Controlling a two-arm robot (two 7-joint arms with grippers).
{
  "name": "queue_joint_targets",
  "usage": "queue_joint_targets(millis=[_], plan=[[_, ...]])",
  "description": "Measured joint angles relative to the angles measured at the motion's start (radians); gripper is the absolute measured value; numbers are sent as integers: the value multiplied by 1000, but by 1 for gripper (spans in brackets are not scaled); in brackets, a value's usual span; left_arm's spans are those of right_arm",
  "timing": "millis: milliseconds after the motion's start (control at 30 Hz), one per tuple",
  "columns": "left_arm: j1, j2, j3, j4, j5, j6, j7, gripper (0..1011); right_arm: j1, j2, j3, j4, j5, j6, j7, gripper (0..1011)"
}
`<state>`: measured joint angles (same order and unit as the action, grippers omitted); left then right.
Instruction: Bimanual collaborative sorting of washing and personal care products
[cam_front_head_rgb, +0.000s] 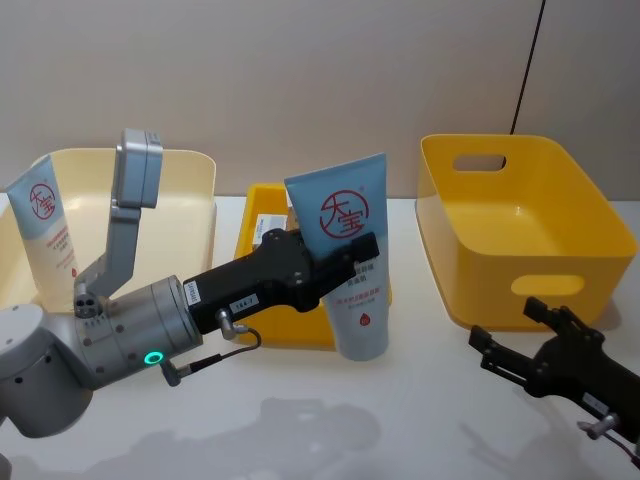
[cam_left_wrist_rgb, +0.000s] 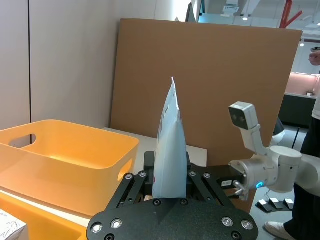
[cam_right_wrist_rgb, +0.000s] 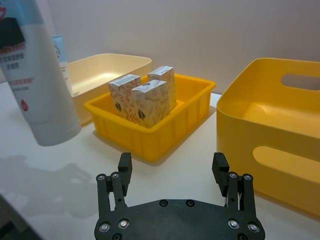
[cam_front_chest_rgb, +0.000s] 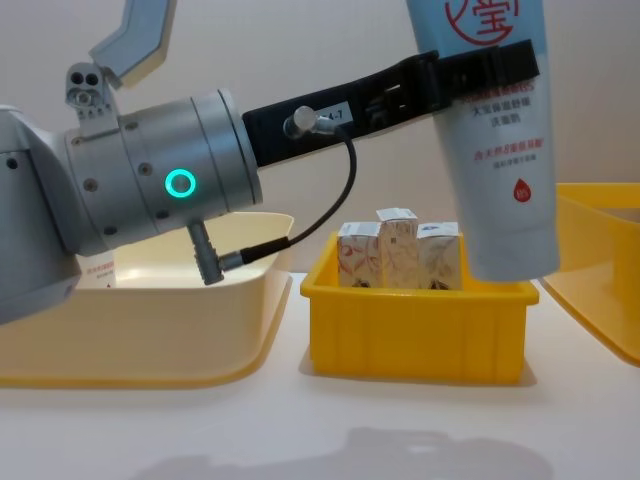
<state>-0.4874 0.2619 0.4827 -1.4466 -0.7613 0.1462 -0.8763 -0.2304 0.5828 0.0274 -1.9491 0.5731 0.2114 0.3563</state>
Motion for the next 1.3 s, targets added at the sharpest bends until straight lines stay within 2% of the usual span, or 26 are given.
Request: queue_joint_targets(millis=[200, 467, 800, 1067, 1300], plan=[[0, -1, 1, 0, 0, 0, -1, 283, -33, 30, 33, -30, 41, 4, 41, 1001], [0, -1, 2, 0, 0, 0, -1, 282, -22, 51, 24, -45, 74, -2, 95, 1001], [0, -1, 2, 0, 0, 0, -1, 282, 41, 72, -24, -38, 102, -5, 161, 1001], [0, -1, 2, 0, 0, 0, -1, 283, 135, 79, -96, -6, 111, -2, 225, 1001], [0, -1, 2, 0, 0, 0, -1, 283, 230, 70, -164, 36, 110, 5, 269, 1001]])
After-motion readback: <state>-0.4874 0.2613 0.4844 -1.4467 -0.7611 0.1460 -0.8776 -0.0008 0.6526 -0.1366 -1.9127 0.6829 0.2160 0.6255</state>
